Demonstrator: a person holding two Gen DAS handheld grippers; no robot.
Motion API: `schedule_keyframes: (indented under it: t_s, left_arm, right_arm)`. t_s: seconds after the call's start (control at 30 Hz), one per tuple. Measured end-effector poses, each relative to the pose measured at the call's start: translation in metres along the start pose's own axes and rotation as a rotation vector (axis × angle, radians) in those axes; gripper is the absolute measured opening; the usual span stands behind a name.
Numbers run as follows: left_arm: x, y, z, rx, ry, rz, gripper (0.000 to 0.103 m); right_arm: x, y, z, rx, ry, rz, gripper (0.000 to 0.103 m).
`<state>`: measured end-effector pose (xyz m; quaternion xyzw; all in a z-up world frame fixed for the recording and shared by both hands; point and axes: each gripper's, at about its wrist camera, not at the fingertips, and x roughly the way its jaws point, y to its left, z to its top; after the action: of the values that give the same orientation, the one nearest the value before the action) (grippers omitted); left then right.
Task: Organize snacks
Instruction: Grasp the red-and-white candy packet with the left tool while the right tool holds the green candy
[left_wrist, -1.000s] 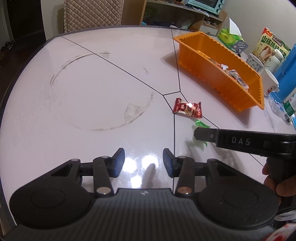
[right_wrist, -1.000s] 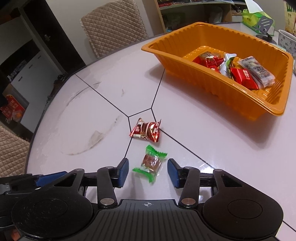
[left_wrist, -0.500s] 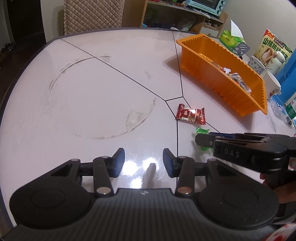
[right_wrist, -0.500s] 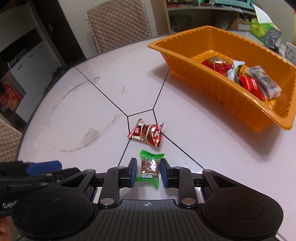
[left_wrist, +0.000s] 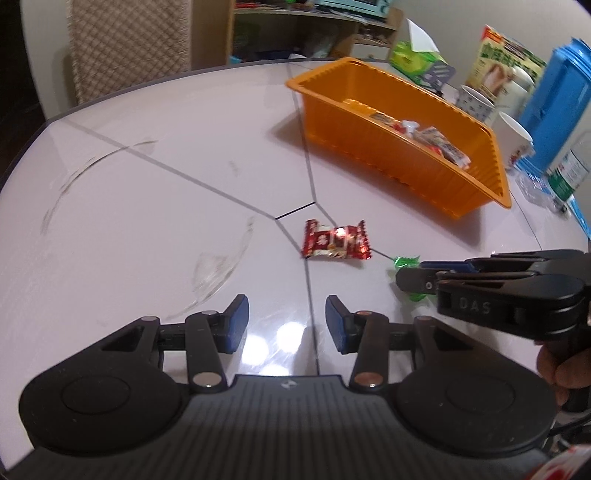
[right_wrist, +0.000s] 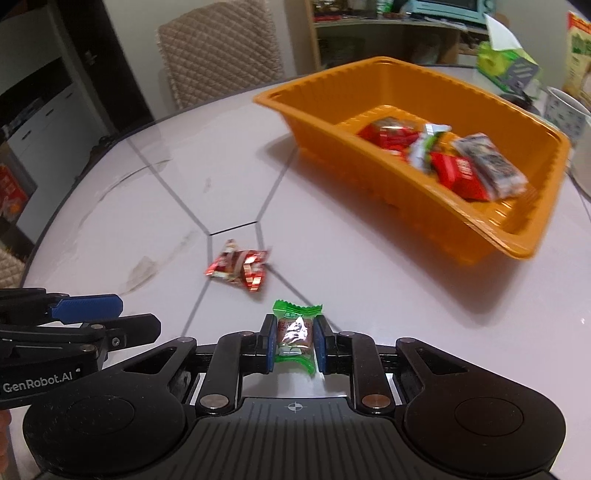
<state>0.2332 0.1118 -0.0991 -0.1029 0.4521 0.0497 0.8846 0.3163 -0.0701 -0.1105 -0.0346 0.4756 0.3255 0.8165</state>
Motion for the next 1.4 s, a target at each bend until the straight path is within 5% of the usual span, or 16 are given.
schedule_keyframes:
  t_s: [0.2, 0.67, 0.77, 1.07, 1.4]
  left_arm:
    - [0.021, -0.017, 0.012, 0.135, -0.019, 0.0, 0.055]
    - [0.061, -0.037, 0.036, 0.307, -0.044, 0.028, 0.056]
    - [0.063, -0.038, 0.04, 0.297, -0.035, 0.015, 0.054]
    - [0.06, -0.04, 0.039, 0.245, -0.025, -0.02, 0.024]
    - [0.056, -0.041, 0.036, 0.198, -0.012, -0.008, 0.022]
  right_arm:
    - [-0.007, -0.021, 0.0, 0.055, -0.013, -0.028, 0.021]
    - [-0.016, -0.041, 0.0, 0.11, -0.032, -0.031, 0.021]
    - [-0.017, -0.041, -0.001, 0.109, -0.033, -0.028, 0.021]
    - [-0.017, -0.038, -0.002, 0.084, -0.038, -0.039, 0.021]
    - [-0.014, -0.031, -0.004, 0.007, -0.044, -0.062, 0.021]
